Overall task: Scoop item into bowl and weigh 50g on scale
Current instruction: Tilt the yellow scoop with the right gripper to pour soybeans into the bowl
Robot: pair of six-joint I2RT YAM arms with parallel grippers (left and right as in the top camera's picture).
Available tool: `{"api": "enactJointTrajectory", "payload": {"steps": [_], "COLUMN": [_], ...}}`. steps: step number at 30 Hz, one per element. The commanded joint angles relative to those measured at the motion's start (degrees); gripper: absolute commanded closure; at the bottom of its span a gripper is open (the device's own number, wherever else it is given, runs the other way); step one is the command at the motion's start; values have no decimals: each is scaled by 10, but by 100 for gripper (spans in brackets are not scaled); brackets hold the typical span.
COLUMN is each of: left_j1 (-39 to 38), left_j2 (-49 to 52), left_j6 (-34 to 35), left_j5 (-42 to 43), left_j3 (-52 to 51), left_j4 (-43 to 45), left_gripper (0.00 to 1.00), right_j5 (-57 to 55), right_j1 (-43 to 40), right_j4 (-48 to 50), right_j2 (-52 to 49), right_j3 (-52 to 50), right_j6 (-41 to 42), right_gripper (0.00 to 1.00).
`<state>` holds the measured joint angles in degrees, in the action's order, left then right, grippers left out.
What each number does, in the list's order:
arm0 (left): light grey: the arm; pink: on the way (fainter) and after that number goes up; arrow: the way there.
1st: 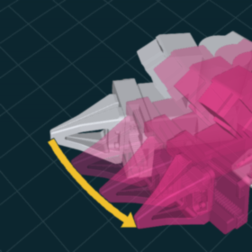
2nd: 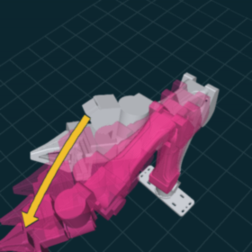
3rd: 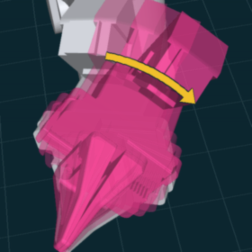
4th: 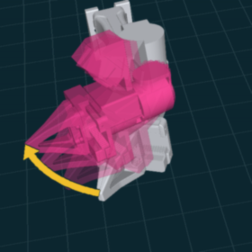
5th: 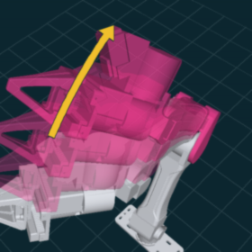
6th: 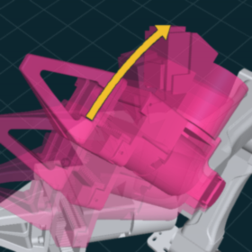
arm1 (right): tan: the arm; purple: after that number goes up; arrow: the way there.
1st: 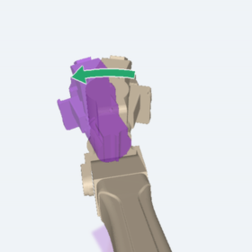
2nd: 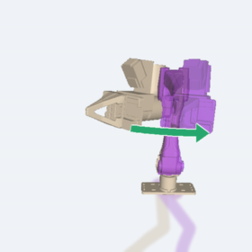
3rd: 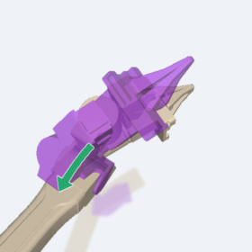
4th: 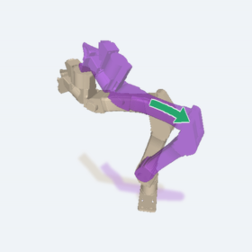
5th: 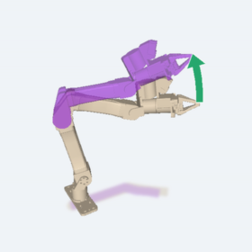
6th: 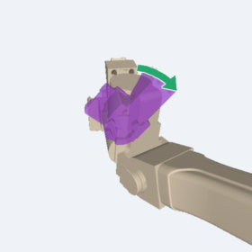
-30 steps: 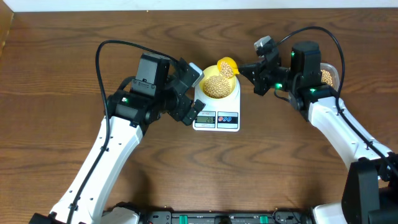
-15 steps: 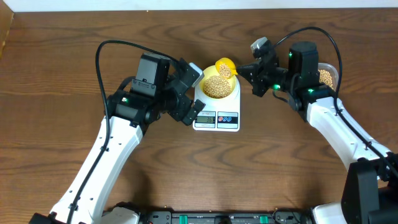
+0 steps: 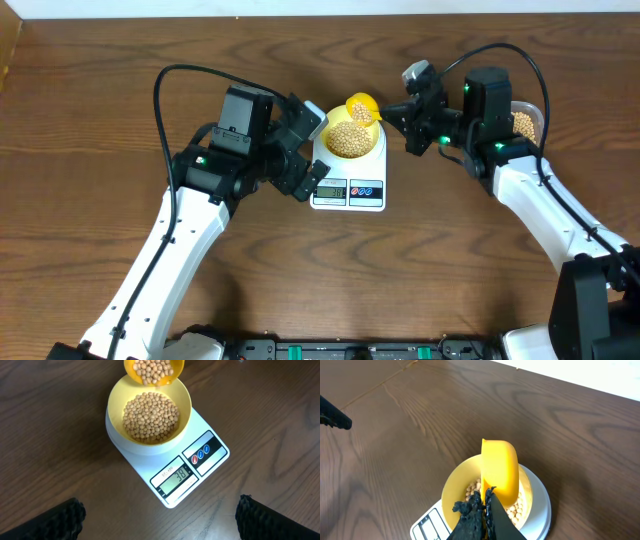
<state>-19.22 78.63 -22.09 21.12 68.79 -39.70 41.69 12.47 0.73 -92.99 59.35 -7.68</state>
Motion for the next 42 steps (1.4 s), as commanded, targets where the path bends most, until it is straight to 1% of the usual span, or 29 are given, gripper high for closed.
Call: {"api": "enactJointTrajectory", "payload": {"steps": [1,8,42], "left_j1": [2,2,2], "left_j2": [-9,-9,-9], "left_j6": [5,5,5], "left_j5": [7,7,7], "left_j3": [-3,-3,-3], "left_j4": [-2,-2,-2], "left_gripper": [2,2,2], "right_j5": [2,2,3], "right_j1": [3,3,4], "right_j4": [2,2,3], "right_j2": [-5,-5,-5], "right_j3": [-3,-3,-3], "right_j6": [-12,-28,-31], "right_gripper": [99,99,99]}}
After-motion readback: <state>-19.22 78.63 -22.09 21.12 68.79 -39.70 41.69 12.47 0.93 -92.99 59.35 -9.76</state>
